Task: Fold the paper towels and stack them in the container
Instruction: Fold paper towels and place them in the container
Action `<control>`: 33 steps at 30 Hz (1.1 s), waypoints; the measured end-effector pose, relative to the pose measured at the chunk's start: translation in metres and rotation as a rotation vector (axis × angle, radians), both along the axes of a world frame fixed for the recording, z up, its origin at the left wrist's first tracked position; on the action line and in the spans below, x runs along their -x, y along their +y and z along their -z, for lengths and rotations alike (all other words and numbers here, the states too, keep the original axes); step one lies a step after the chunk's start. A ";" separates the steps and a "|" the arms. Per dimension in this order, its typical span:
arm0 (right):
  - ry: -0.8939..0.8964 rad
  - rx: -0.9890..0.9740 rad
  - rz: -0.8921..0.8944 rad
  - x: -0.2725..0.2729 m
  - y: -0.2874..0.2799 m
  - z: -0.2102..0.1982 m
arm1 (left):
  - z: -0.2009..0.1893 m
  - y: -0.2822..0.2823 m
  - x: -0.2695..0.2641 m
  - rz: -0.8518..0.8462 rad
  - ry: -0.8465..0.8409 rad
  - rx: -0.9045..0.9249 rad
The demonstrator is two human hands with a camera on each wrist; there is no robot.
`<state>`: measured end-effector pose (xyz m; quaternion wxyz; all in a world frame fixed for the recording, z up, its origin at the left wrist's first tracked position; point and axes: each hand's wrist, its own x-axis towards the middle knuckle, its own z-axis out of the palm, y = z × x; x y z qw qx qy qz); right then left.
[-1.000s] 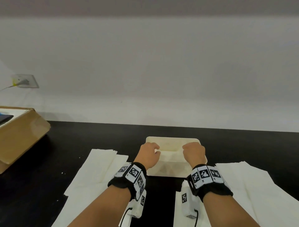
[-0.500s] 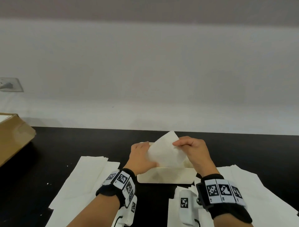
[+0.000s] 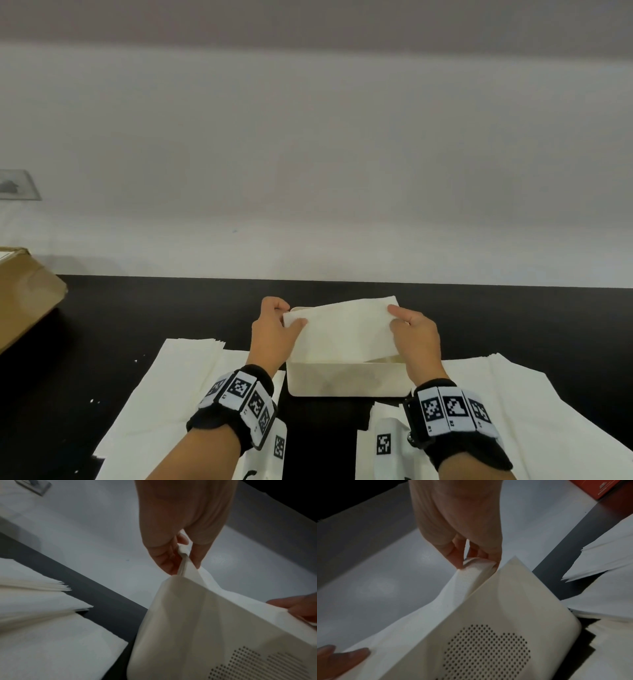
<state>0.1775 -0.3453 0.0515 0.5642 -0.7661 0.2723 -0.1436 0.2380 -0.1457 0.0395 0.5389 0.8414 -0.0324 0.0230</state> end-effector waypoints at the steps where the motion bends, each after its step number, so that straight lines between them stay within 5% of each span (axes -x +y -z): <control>1: 0.031 0.004 -0.018 -0.001 0.001 0.001 | 0.000 0.000 0.001 0.011 -0.015 -0.020; 5: 0.190 0.112 -0.108 -0.008 0.005 0.003 | 0.005 -0.005 -0.002 0.068 -0.097 -0.197; 13: 0.481 0.441 -0.250 -0.023 0.010 0.014 | 0.013 -0.021 -0.004 0.293 0.008 -0.537; 19: 0.545 0.563 -0.239 -0.022 0.016 0.014 | 0.016 -0.022 -0.003 0.278 -0.003 -0.506; 33: 0.088 0.475 -0.243 0.020 0.067 -0.036 | -0.030 0.007 0.035 0.146 -0.132 -0.291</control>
